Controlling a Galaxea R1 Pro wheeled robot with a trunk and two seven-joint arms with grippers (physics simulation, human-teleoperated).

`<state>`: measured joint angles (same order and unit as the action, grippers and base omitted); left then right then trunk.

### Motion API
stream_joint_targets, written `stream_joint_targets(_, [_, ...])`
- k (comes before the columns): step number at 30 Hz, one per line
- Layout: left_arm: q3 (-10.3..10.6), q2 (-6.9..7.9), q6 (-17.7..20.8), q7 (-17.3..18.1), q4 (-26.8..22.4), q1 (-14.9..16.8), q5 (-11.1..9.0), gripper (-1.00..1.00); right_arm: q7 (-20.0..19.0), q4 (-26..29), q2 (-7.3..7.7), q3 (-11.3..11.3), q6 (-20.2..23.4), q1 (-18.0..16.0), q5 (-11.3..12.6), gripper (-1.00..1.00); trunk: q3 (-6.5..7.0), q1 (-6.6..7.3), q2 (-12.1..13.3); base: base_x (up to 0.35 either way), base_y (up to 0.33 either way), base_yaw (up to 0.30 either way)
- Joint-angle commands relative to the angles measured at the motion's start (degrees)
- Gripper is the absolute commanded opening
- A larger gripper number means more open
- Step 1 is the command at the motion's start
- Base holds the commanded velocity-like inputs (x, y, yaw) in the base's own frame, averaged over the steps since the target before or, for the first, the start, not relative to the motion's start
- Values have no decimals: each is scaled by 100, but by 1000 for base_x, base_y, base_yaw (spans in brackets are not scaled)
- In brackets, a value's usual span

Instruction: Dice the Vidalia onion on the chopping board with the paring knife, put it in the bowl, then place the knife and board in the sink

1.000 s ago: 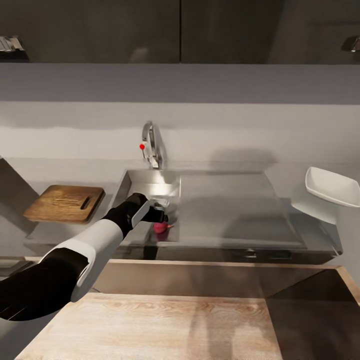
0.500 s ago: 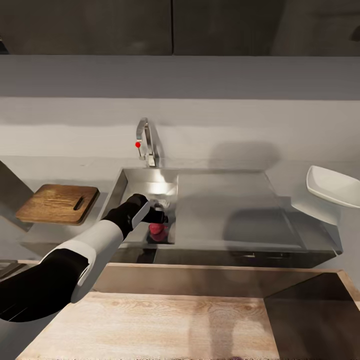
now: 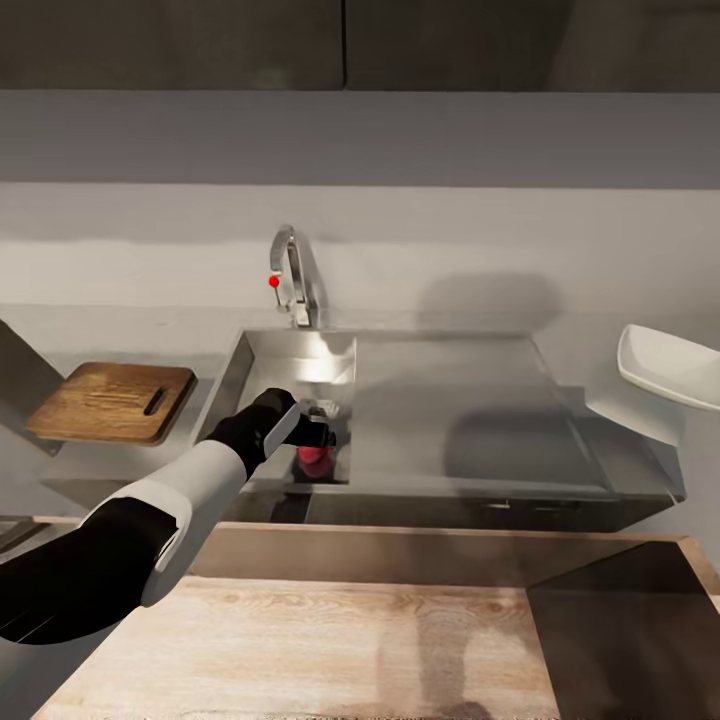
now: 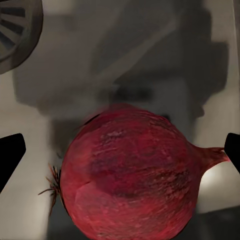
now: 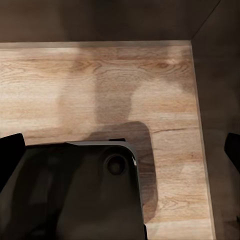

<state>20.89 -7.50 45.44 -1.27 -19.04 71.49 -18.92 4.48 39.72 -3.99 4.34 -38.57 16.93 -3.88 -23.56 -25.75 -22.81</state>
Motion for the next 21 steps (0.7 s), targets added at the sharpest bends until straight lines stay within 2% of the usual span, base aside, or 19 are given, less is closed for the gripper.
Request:
stream_joint_targets(1, [45, 3, 17, -15, -4, 5, -41, 100, 27, 9, -5, 14, -1, 3, -43, 100, -18, -3, -11, 0, 0, 0])
stream_joint_targets(14, [46, 3, 17, -21, 2, 4, -41, 100, 27, 9, -5, 14, -1, 3, -43, 100, -130, -3, -11, 0, 0, 0])
stream_joint_targets(21, [46, 3, 16, -22, 1, -88, -41, 100, 27, 11, -5, 14, -1, 3, -43, 100, -146, -3, -11, 0, 0, 0])
